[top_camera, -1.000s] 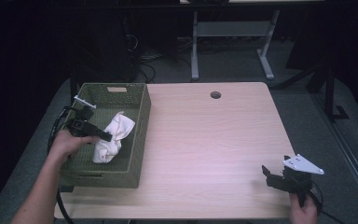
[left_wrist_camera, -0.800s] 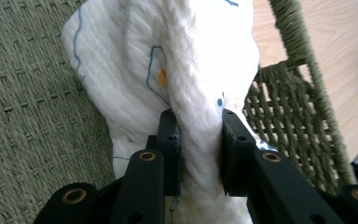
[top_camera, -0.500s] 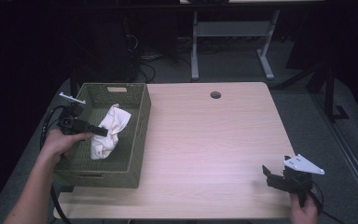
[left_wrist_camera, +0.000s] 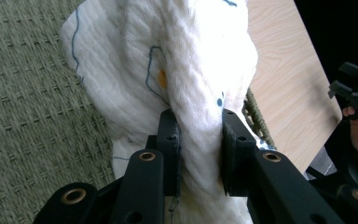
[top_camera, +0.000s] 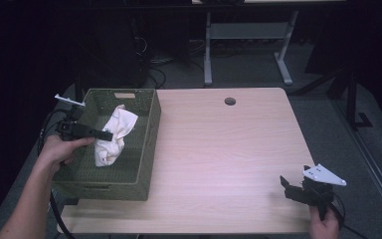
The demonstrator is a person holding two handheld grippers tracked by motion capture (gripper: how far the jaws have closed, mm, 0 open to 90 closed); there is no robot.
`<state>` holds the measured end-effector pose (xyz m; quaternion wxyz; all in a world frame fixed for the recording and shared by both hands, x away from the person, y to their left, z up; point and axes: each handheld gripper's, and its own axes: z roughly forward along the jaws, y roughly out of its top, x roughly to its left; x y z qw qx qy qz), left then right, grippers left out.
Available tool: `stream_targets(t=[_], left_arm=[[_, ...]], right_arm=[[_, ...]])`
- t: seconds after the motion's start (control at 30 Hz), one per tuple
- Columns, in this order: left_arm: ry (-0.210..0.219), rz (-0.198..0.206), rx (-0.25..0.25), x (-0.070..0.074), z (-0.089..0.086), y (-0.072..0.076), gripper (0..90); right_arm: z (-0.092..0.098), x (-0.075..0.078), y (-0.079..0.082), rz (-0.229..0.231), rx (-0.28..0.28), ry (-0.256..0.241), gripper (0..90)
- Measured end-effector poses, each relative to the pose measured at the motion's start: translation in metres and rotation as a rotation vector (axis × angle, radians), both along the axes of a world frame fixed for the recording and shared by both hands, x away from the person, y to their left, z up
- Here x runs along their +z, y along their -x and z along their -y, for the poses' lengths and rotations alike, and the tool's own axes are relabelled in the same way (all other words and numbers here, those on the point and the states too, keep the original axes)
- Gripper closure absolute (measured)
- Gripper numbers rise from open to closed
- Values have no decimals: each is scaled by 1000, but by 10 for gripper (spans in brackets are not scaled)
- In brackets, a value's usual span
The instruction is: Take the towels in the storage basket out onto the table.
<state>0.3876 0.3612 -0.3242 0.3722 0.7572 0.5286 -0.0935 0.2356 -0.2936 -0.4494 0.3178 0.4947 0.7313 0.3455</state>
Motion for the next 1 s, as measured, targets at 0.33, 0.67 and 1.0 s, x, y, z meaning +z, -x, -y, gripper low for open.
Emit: stream_targets(t=[0.33,0.67,1.0], left_arm=[[32,29,-22,13,8,1,722],[42,71,-69,37,28,0,722],[38,92,-132,56,53,0,722]], right_arm=[[0,1,0,3,-1,-2,139],[0,2,0,6,-2,-3,139],[0,2,1,7,-3,-7,139]])
